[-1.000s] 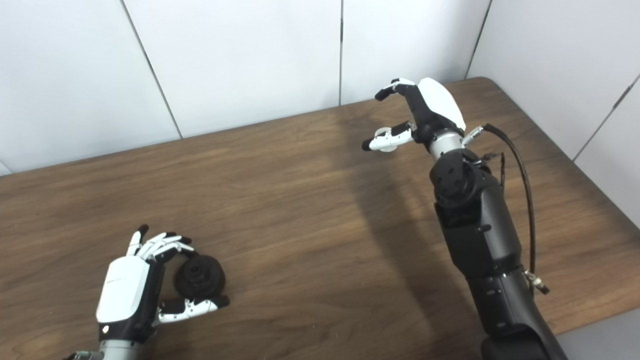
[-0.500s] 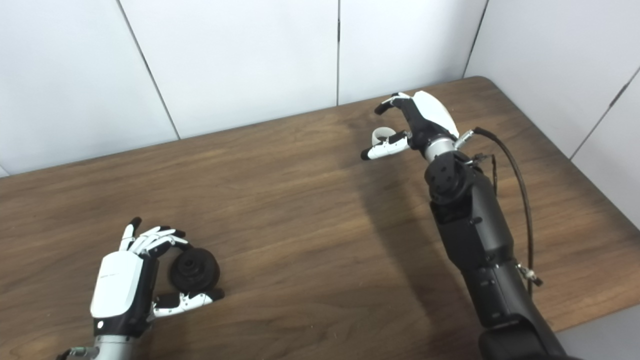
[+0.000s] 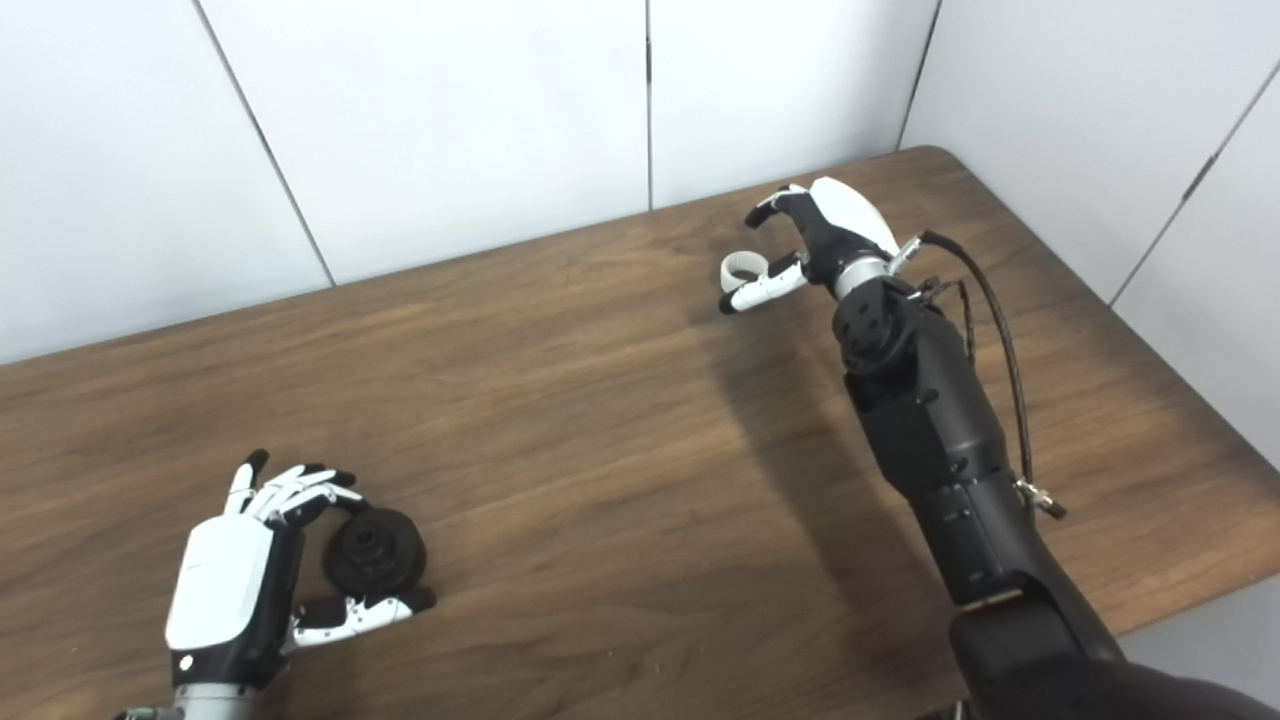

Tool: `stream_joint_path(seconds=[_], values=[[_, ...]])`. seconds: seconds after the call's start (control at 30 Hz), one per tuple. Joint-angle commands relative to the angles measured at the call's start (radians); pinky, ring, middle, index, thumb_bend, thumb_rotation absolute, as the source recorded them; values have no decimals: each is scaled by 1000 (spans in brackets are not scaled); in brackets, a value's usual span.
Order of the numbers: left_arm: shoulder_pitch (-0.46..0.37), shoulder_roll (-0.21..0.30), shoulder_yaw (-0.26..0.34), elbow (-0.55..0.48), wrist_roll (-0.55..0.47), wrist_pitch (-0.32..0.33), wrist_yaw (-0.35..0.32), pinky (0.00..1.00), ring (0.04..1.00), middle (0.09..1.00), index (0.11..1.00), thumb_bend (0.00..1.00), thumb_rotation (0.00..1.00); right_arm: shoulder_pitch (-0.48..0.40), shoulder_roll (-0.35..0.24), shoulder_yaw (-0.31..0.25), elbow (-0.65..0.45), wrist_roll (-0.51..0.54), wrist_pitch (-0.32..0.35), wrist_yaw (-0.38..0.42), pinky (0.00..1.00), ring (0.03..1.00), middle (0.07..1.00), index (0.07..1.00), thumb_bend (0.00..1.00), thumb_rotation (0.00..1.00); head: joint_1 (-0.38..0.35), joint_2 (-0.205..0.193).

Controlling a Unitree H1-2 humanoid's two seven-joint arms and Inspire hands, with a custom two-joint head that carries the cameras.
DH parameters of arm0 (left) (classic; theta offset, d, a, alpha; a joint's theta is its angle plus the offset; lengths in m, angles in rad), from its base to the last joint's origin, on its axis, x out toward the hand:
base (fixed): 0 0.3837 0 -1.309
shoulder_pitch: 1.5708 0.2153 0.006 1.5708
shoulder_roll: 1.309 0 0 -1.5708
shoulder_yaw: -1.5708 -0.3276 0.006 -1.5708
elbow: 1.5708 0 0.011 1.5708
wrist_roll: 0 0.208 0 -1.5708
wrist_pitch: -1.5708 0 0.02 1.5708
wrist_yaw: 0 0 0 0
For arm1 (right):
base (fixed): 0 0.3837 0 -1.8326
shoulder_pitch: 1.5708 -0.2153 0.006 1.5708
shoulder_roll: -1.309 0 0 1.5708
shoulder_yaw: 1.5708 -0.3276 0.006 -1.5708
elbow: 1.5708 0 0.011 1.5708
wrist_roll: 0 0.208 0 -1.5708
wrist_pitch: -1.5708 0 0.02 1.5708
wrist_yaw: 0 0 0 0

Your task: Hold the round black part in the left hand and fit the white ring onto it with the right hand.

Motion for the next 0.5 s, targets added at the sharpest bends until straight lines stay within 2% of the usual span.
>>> stream_joint_path(seconds=[0.0, 0.47], values=[[70, 30, -11, 133, 16, 16, 6, 1000, 831, 745, 484, 524, 52, -70, -36, -2, -14, -4, -8, -31, 1000, 983, 945, 750, 849, 229, 0, -1], [87, 40, -9, 138, 5, 18, -5, 1000, 828, 746, 484, 525, 54, -102, -63, 48, 66, -2, -9, -36, 1000, 975, 933, 742, 858, 232, -13, -9]])
